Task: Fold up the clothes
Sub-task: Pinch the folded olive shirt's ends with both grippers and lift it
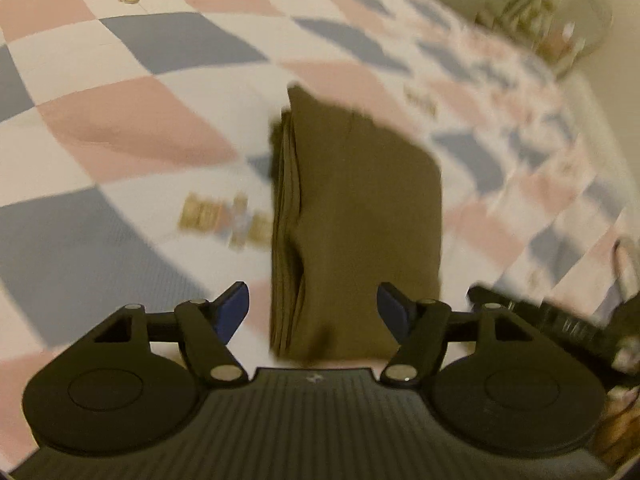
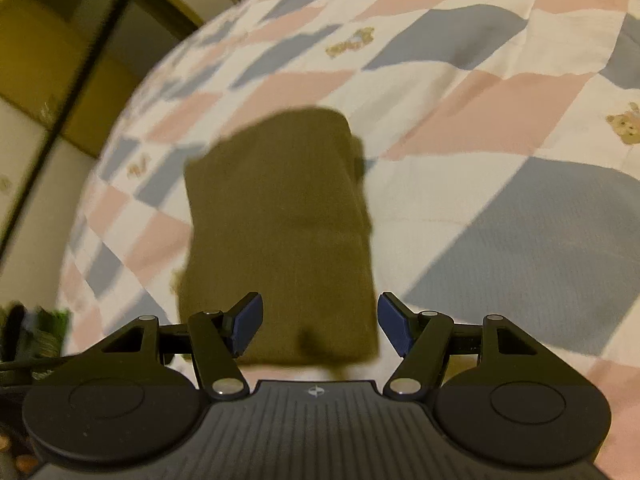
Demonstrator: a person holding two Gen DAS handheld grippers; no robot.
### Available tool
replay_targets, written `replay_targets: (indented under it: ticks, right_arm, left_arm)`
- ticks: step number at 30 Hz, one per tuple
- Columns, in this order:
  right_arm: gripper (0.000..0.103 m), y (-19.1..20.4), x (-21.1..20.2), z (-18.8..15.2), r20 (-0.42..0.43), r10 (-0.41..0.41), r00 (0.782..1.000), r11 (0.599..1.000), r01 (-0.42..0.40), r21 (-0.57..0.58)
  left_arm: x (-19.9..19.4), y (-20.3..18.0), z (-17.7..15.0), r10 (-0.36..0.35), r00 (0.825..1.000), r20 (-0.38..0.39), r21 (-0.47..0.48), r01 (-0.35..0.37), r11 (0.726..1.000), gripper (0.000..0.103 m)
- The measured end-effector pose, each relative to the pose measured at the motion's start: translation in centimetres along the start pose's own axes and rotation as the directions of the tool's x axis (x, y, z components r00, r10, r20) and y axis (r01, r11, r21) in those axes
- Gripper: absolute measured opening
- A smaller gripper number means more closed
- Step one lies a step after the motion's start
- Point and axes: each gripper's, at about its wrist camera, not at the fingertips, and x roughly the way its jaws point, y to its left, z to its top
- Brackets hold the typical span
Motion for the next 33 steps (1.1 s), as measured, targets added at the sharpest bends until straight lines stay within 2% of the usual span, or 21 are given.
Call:
replay_targets:
  ticks: [5, 10, 12, 14, 17, 18, 19, 22, 24, 25, 26, 28, 30, 33]
  right_arm:
    - [0.075, -1.4, 2.0, 2.6, 0.025, 0.056, 0.998, 0.997, -0.057, 0.061]
    - [0.079, -4.0, 5.2, 4.7, 0.029, 0.125, 0.992, 0.973, -0.128, 0.191]
    - [0.082, -5.1, 6.5, 5.2, 0.025, 0.154, 0.988, 0.962, -0.156, 0.222]
    - [0.082, -6.0, 7.6, 5.4, 0.014, 0.172, 0.985, 0.954, -0.170, 0.248]
    - [0.082, -6.6, 8.9, 5.7, 0.000, 0.225, 0.974, 0.943, -0.218, 0.250]
    - [0.082, -6.7, 9.3, 5.7, -0.006, 0.240, 0.971, 0.942, -0.231, 0.245]
    - [0.082, -6.7, 9.7, 5.8, -0.012, 0.254, 0.967, 0.939, -0.244, 0.241]
    - [0.081, -6.8, 11.0, 5.9, -0.017, 0.301, 0.953, 0.926, -0.289, 0.243]
    - [0.080, -6.7, 11.8, 6.0, -0.024, 0.318, 0.948, 0.922, -0.303, 0.241]
    - [0.074, -6.6, 12.2, 6.0, -0.028, 0.324, 0.946, 0.921, -0.308, 0.240]
    - [0.070, -6.7, 12.3, 6.1, -0.032, 0.325, 0.945, 0.921, -0.308, 0.237]
    - [0.054, -7.0, 12.1, 6.0, -0.032, 0.330, 0.943, 0.915, -0.312, 0.254]
    - [0.045, -6.8, 11.3, 5.7, -0.025, 0.341, 0.940, 0.910, -0.324, 0.260]
    - [0.041, -5.5, 9.6, 5.1, 0.003, 0.329, 0.944, 0.909, -0.318, 0.269]
  left_arm:
    - [4.5, 2.9, 3.5, -0.138, 0.990, -0.029, -0.100, 0.135, 0.986, 0.073]
    - [8.7, 5.2, 5.2, -0.238, 0.970, -0.045, -0.167, 0.228, 0.959, 0.090]
    - [10.2, 6.1, 5.3, -0.252, 0.966, -0.064, -0.197, 0.235, 0.952, 0.090]
    - [11.3, 6.6, 5.4, -0.304, 0.950, -0.071, -0.220, 0.282, 0.934, 0.090]
    - [13.0, 7.1, 5.7, -0.397, 0.914, -0.079, -0.245, 0.368, 0.897, 0.088]
    - [13.6, 7.1, 5.7, -0.419, 0.904, -0.089, -0.247, 0.387, 0.888, 0.080]
    - [14.3, 7.0, 5.8, -0.432, 0.896, -0.104, -0.246, 0.397, 0.884, 0.067]
    - [15.7, 7.2, 5.8, -0.469, 0.874, -0.127, -0.251, 0.430, 0.867, 0.047]
    - [15.7, 7.7, 5.9, -0.490, 0.862, -0.126, -0.267, 0.447, 0.854, 0.038]
    - [15.6, 7.8, 6.0, -0.500, 0.857, -0.124, -0.271, 0.455, 0.848, 0.033]
    - [15.3, 7.8, 6.0, -0.504, 0.855, -0.124, -0.266, 0.461, 0.847, 0.031]
    - [14.4, 7.2, 6.2, -0.498, 0.857, -0.130, -0.232, 0.462, 0.856, 0.028]
    - [13.3, 6.6, 6.4, -0.494, 0.859, -0.136, -0.212, 0.462, 0.861, 0.027]
    - [10.7, 6.4, 6.3, -0.512, 0.849, -0.129, -0.199, 0.484, 0.852, 0.026]
